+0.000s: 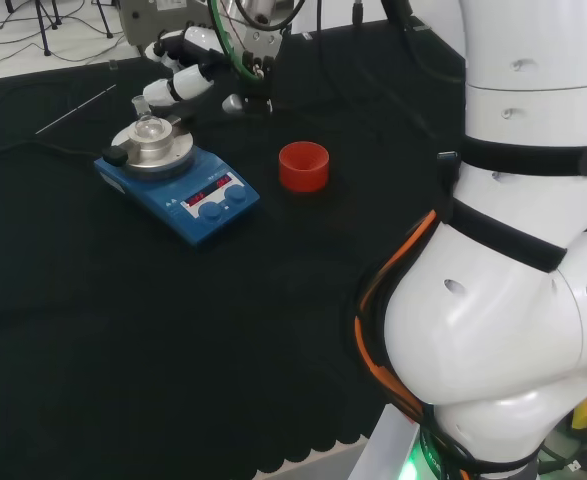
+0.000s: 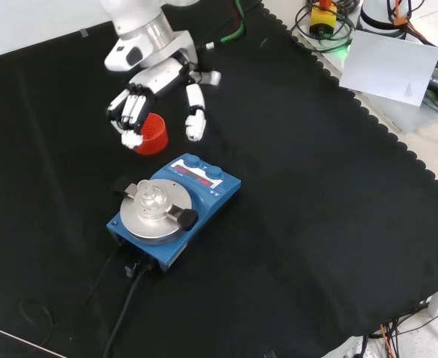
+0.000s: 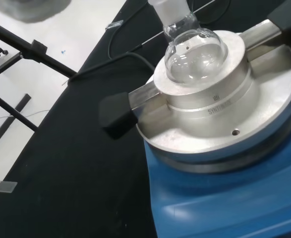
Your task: Turn on the heater.
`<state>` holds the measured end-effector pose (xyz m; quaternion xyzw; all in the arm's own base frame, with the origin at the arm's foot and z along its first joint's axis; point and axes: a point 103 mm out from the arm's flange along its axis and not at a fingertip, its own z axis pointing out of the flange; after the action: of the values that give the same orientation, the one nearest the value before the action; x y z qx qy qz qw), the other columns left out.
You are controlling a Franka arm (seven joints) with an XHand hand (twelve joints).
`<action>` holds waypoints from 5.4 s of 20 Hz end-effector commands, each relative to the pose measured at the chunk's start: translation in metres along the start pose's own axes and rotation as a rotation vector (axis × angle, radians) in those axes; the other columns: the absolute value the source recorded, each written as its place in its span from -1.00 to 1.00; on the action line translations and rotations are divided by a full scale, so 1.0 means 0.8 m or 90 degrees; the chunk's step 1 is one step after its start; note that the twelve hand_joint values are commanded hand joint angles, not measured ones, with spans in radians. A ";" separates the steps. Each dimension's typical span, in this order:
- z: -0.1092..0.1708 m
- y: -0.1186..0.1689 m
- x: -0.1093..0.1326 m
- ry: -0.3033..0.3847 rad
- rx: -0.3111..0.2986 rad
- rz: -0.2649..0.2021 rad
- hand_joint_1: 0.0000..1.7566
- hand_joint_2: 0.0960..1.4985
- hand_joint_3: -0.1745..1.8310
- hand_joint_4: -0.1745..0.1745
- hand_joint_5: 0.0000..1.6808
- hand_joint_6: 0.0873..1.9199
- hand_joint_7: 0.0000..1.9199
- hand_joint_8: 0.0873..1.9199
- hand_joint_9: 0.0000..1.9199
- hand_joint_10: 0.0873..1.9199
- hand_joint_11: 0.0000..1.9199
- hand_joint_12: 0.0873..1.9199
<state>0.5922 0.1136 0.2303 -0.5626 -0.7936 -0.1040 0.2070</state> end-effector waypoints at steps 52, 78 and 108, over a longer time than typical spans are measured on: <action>0.062 -0.165 -0.001 -0.286 0.360 0.120 0.71 -0.37 0.39 0.00 -0.60 -0.67 0.95 0.65 1.00 0.59 0.96 0.52; 0.092 -0.177 -0.043 -0.256 0.417 0.122 0.69 -0.36 0.40 0.08 -0.58 -0.89 0.95 0.63 1.00 0.55 0.94 0.50; 0.117 -0.156 -0.037 -0.252 0.453 0.107 0.69 -0.35 0.39 0.08 -0.54 -0.91 0.94 0.62 1.00 0.54 0.95 0.49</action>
<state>0.4672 0.0826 0.1454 -0.5318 -0.7557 0.3013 0.2352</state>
